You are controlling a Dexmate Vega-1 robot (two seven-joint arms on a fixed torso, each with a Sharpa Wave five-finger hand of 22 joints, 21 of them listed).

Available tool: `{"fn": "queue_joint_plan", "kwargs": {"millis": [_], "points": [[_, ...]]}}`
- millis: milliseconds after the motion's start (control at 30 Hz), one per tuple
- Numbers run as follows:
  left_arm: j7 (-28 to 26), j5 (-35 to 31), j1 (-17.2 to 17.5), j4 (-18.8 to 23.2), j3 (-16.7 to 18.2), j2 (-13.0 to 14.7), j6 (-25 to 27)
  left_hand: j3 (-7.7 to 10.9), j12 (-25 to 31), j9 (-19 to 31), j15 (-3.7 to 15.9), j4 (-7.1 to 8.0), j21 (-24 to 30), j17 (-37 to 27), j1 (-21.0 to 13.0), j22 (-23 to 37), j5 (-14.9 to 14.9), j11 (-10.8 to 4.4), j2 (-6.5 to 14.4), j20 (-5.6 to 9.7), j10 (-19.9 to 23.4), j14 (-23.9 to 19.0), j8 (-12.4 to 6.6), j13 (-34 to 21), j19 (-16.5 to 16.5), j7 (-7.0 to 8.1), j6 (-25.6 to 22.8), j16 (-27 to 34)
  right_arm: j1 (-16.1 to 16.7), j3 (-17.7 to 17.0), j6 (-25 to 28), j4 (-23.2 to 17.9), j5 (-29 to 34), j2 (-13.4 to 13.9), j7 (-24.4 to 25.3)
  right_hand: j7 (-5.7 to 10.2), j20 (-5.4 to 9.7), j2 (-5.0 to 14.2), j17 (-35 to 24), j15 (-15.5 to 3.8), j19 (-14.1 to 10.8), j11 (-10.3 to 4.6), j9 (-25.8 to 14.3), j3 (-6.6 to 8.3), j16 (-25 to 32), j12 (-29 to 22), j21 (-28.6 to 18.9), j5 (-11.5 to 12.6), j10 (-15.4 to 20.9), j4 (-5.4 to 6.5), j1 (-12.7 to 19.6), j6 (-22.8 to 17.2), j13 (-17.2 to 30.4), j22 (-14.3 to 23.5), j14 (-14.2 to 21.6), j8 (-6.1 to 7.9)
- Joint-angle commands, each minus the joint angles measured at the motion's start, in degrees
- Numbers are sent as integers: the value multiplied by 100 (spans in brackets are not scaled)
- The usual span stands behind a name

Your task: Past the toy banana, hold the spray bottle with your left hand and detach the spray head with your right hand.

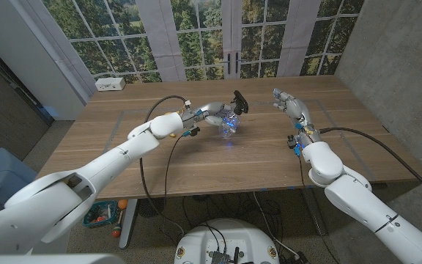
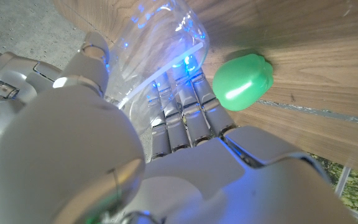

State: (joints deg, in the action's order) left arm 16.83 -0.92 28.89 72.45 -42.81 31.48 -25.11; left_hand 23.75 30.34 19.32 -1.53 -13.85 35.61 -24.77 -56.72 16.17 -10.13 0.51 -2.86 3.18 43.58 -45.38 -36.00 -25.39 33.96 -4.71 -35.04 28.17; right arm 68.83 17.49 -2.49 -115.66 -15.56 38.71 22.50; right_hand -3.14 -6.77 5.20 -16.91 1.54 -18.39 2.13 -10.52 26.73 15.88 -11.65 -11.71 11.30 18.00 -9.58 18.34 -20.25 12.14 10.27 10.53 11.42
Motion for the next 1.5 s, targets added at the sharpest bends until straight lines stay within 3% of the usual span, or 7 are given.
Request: {"fn": "queue_joint_plan", "kwargs": {"millis": [33,433,1167,1500], "points": [[62,-180,-108,66,-54,58,63,471,41,33,1522,442,61,-29,-1307,29,-2,-1171,1317,182,1200,-726,-57,-462,-48,742,-949,-8,-138,148,708,-465,367,301,-94,31,-18,-45,-27,-1,32,-19,-35,2,-16,9,18,38,-52,-25,77,-3,13,26,-60,2],[159,-252,-201,52,-100,73,97,478,40,51,1521,446,124,-53,-1313,34,-2,-1169,1318,185,1184,-724,-73,-534,-87,735,-944,-35,-420,375,1303,-761,630,503,-293,47,-41,-79,-41,4,48,-42,-37,1,-34,14,13,45,-100,-37,135,33,19,28,-114,-2],[247,-274,-354,-104,-153,15,133,490,44,87,1520,456,252,-105,-1315,35,0,-1176,1318,186,1183,-746,-98,-673,-153,728,-915,-74,-988,703,2109,-1036,556,838,-922,94,-124,-193,-41,22,199,-123,-45,157,-172,75,36,122,-478,-139,715,136,31,26,-436,24],[293,-286,-437,-211,-192,-26,80,494,43,99,1521,455,309,-126,-1314,33,0,-1178,1311,191,1179,-756,-114,-730,-171,723,-923,-91,-1277,933,2598,-1174,681,910,-1017,512,-99,-196,-17,-7,246,-184,-49,405,-236,63,22,195,-721,-168,1426,123,37,21,-582,60]]}}
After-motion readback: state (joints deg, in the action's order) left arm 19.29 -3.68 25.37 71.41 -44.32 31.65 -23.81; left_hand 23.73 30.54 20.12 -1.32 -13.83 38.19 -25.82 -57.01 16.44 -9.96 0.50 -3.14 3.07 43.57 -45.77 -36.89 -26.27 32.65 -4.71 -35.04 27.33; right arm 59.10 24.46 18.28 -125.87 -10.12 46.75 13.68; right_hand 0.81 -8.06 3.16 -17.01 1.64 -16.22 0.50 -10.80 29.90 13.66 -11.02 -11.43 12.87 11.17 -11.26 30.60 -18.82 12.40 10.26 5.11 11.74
